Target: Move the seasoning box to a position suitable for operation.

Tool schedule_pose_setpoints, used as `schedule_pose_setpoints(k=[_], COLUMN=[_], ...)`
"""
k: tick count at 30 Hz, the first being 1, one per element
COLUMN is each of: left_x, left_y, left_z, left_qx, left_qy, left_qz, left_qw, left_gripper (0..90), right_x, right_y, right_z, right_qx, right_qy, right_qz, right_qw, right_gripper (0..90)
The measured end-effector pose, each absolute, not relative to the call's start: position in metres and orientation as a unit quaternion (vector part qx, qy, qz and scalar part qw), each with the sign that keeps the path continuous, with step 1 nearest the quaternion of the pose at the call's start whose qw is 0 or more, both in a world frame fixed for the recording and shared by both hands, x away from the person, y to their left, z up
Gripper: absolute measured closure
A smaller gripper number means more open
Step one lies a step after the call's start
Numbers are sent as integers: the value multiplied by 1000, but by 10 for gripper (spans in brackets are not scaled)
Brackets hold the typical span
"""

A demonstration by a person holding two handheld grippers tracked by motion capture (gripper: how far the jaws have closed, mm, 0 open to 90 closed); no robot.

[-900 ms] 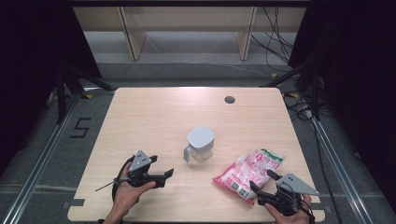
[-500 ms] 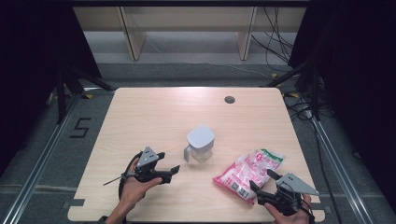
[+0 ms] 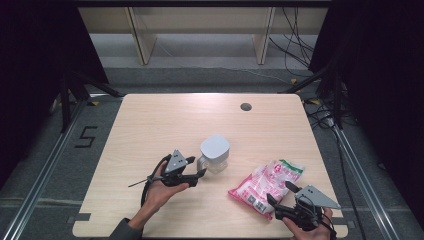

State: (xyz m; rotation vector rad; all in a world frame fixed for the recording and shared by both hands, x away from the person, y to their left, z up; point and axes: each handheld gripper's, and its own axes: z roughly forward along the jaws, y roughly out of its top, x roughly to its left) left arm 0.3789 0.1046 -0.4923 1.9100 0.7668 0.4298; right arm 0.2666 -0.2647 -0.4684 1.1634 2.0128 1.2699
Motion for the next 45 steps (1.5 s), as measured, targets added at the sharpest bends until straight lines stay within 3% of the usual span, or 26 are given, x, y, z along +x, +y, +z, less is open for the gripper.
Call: schedule_pose_setpoints(k=[1, 5, 8, 12, 15, 25, 30, 45], left_x=[381, 390, 393, 395, 398, 407, 406, 390], left_y=[103, 97, 97, 102, 104, 112, 115, 127], left_z=[-493, -496, -497, -497, -497, -502, -500, -502], left_qx=[790, 797, 793, 790, 795, 768, 774, 776], left_qy=[315, 289, 295, 297, 284, 323, 315, 304], left_qz=[179, 202, 202, 221, 276, 258, 269, 228], left_qw=[495, 491, 494, 489, 460, 490, 479, 504], left_gripper=[420, 614, 661, 663, 654, 687, 687, 689], right_x=[267, 267, 267, 267, 266, 267, 267, 266], right_y=[-265, -264, -265, -265, -264, -263, -263, -263], right_z=[-469, -469, -469, -469, -469, -469, -469, -468], right_qx=[426, 423, 425, 424, 422, 423, 421, 418], right_qy=[738, 741, 740, 740, 740, 740, 743, 747], right_qz=[463, 464, 461, 464, 465, 466, 463, 459], right_qw=[244, 238, 242, 240, 242, 237, 238, 238], right_gripper=[241, 242, 242, 242, 248, 248, 248, 248])
